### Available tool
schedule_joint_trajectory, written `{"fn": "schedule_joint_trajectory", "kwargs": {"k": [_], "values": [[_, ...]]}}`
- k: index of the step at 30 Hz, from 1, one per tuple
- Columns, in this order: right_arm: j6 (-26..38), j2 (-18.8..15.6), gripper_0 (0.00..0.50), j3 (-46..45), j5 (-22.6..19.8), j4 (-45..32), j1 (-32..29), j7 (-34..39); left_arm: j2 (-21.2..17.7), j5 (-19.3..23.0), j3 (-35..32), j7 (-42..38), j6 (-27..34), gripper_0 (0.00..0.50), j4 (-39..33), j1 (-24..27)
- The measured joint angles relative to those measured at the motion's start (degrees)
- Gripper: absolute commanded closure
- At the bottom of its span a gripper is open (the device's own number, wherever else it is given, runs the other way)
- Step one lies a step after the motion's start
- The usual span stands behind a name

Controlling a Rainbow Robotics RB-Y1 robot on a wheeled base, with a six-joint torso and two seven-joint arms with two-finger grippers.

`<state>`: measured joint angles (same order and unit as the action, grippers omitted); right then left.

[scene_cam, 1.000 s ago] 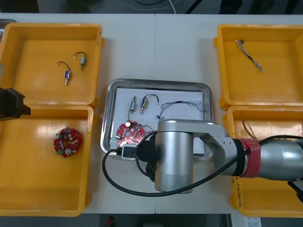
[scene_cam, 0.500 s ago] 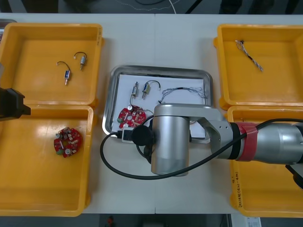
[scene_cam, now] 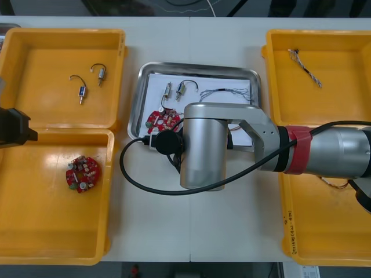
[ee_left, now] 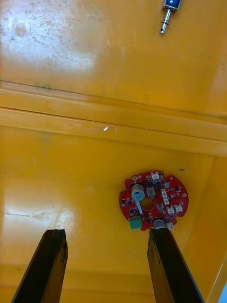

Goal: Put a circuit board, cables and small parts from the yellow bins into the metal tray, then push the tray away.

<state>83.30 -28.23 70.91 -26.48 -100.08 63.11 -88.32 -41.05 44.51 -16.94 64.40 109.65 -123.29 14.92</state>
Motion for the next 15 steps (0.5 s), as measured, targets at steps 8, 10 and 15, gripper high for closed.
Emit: {"fn": "schedule_joint_trajectory", "kwargs": {"k": [8,10,15], "values": [[-1.96,0.54,0.5,0.1,2.11,3.4,1.82,-3.06,0.0,0.0,0.0,0.01,0.0,0.0,-0.01,0.0],[-2.58,1.04,0.5,0.1,3.12,4.81,2.16,-3.06,0.0,0.0,0.0,0.02,0.0,0.0,-0.01,0.0],[-4.04,2.1,0.5,0.11,4.77,8.24,3.05,-3.11,0.0,0.0,0.0,0.03,0.0,0.0,-0.02,0.0]]}}
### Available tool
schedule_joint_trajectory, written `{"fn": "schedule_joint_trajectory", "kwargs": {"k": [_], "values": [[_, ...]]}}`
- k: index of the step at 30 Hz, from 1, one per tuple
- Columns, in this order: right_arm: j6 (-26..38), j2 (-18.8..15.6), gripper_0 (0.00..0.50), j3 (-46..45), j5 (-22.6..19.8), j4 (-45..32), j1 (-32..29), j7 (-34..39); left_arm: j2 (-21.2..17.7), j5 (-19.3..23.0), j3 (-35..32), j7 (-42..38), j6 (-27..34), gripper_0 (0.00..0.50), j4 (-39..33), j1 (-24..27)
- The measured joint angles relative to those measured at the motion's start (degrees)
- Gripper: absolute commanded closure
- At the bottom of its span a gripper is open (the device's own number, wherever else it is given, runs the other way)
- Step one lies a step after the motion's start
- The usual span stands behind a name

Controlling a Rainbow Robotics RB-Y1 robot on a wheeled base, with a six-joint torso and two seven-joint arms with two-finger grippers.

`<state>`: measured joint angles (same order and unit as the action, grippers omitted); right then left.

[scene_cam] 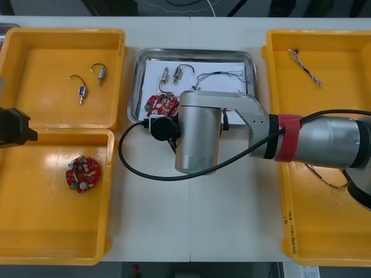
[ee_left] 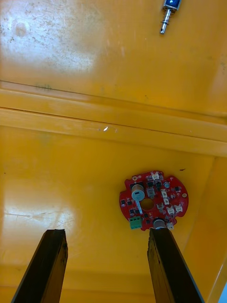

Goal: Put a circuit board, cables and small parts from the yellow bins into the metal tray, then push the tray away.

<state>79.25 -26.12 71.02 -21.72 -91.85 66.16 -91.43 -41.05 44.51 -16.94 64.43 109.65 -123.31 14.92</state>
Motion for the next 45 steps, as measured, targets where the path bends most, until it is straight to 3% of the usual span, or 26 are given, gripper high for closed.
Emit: {"fn": "schedule_joint_trajectory", "kwargs": {"k": [32,34,36,45], "values": [[-18.44,1.8,0.5,0.02,1.54,19.32,5.32,-3.5,-0.01,0.01,0.0,1.25,0.0,0.0,-0.04,0.0],[-18.89,1.89,0.375,0.03,1.54,19.96,5.41,-3.52,-0.01,0.02,0.0,1.25,0.0,0.0,-0.04,0.0],[-19.09,1.9,0.013,0.03,1.55,20.31,5.43,-3.53,-0.01,0.02,0.0,1.25,0.0,0.0,-0.04,0.0],[-19.39,1.9,0.0,-0.16,0.47,20.54,5.71,-5.49,-0.01,0.03,0.0,1.25,0.0,0.0,-0.05,0.0]]}}
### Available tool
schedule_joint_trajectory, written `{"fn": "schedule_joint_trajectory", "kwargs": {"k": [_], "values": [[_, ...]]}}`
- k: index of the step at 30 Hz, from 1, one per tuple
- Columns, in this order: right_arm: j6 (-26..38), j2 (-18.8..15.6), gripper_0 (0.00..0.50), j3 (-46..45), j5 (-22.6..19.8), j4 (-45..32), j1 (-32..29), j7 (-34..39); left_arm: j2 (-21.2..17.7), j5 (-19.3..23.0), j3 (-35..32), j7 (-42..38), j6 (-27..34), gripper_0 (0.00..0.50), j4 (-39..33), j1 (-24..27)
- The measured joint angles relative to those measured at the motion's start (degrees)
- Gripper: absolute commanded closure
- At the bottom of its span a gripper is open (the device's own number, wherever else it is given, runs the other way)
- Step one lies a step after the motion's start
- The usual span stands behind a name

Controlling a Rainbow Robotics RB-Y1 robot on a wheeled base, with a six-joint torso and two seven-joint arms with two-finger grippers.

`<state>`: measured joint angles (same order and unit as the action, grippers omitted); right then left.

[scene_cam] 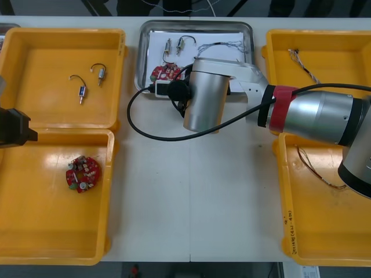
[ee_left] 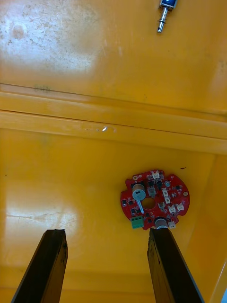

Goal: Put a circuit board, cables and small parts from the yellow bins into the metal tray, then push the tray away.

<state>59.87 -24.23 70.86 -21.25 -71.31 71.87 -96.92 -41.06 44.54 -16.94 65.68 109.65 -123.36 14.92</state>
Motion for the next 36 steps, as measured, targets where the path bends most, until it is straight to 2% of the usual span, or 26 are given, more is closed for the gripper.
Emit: {"fn": "schedule_joint_trajectory", "kwargs": {"k": [4,9,15,28,36], "values": [[3.67,0.15,0.0,-2.17,-4.68,-0.48,0.15,-1.48,0.0,0.0,0.0,0.0,0.0,0.0,0.0,0.0],[10.81,0.27,0.0,-6.53,-5.12,-5.74,-0.75,-1.47,0.0,0.0,0.0,0.0,0.0,0.0,-0.01,0.0],[20.32,0.27,0.0,-13.84,-7.14,-16.48,-5.5,-1.47,0.0,0.0,0.0,0.0,0.0,0.0,-0.01,0.0],[49.73,0.3,0.0,-33.93,-7.3,-39.44,-19.63,-1.45,-0.01,0.0,-0.01,0.0,0.0,0.0,-0.03,0.0],[50.06,0.22,0.0,-47.96,-8.29,-51.11,-28.24,-1.07,-0.01,0.01,-0.02,0.0,0.0,0.0,-0.04,-0.01]]}}
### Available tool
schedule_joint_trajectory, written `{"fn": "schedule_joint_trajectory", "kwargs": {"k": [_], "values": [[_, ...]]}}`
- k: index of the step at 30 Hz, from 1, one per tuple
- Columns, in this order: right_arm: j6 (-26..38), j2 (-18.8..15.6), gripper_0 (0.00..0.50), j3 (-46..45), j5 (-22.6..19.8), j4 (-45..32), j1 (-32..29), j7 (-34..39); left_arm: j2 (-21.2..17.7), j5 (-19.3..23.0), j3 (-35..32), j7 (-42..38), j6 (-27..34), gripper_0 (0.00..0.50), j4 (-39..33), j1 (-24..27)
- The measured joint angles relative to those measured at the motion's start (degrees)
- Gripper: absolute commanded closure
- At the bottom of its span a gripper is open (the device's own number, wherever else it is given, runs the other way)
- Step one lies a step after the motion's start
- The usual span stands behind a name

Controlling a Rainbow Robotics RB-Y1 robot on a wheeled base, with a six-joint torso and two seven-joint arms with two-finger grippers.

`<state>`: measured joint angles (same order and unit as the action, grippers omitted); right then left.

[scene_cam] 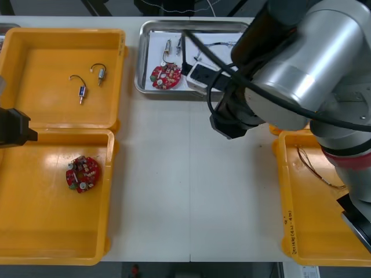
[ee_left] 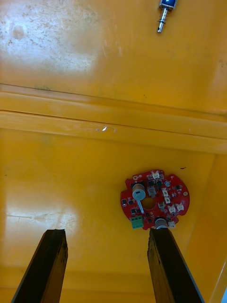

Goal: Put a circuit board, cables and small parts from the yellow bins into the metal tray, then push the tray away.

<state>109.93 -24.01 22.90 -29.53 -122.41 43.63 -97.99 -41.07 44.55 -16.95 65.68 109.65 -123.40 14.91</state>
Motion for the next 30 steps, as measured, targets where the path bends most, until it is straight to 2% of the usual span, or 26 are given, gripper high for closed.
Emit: {"fn": "schedule_joint_trajectory", "kwargs": {"k": [3,8,16,24,30], "values": [[0.01,-0.79,0.0,-4.43,-3.79,-3.21,-3.37,3.41,0.0,0.01,0.0,0.0,0.0,0.0,-0.01,0.0],[0.01,-4.2,0.0,-10.93,-9.29,-6.66,-9.18,15.59,0.0,0.02,-0.01,0.0,0.0,0.0,-0.02,-0.01],[0.01,-7.55,0.0,-25.74,-16.6,-9.03,-14.87,19.13,0.0,0.03,-0.01,0.0,0.0,0.0,-0.03,-0.02],[0.01,-11.85,0.0,-37.35,-17.45,-9.28,-22.62,20.32,0.0,0.04,-0.01,0.0,0.0,0.0,-0.03,-0.02],[0.01,-13.38,0.0,-43.48,-17.0,-9.31,-28.1,20.32,-0.01,0.05,-0.01,0.0,0.0,0.0,-0.03,-0.02]]}}
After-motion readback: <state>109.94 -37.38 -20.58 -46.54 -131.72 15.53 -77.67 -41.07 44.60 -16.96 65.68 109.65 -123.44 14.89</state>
